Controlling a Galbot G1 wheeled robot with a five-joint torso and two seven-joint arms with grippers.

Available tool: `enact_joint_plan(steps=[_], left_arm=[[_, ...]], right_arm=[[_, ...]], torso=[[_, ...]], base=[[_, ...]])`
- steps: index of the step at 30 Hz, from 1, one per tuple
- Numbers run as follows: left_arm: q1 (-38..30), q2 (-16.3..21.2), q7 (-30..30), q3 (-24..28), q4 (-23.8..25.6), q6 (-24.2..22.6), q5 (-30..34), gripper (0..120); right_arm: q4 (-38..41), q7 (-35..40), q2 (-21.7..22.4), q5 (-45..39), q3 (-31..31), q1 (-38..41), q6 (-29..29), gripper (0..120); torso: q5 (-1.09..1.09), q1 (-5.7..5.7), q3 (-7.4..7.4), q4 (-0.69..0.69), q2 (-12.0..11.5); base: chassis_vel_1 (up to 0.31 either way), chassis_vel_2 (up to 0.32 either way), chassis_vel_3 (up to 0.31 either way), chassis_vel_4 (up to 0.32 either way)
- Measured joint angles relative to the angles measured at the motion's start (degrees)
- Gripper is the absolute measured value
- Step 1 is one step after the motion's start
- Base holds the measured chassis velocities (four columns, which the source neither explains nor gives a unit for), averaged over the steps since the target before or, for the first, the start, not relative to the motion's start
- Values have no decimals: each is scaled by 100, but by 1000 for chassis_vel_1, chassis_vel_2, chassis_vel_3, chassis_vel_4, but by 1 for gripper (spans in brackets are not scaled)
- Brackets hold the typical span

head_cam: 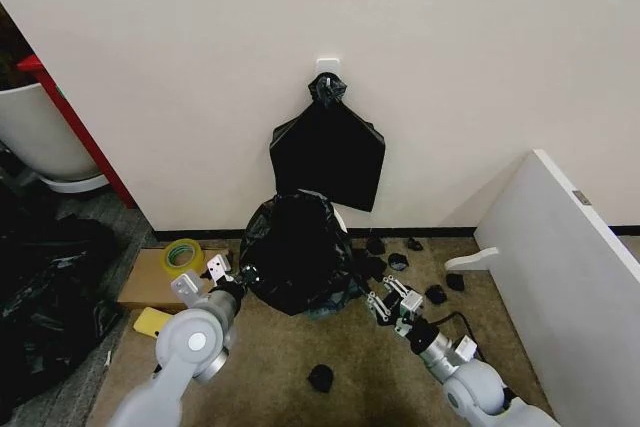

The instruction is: Place the garbage bag over the trash bin.

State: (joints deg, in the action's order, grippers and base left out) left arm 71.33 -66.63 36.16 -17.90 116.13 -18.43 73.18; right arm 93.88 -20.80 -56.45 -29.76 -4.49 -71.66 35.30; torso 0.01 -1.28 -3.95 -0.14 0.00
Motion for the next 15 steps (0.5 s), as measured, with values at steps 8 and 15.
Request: enact_joint_plan(steps=[8, 15], left_arm=[[1, 0, 0, 3, 18, 0, -4, 0], [21, 8, 3, 10, 83, -4, 1, 0]], right_arm=[[-42, -80, -23, -61, -8, 8, -13, 0], [34, 761, -38, 61, 16, -81, -400, 0]], torso=[[0, 0, 0, 0, 0], [0, 0, 0, 0, 0]], base=[[0, 0, 0, 0], [0, 0, 0, 0]])
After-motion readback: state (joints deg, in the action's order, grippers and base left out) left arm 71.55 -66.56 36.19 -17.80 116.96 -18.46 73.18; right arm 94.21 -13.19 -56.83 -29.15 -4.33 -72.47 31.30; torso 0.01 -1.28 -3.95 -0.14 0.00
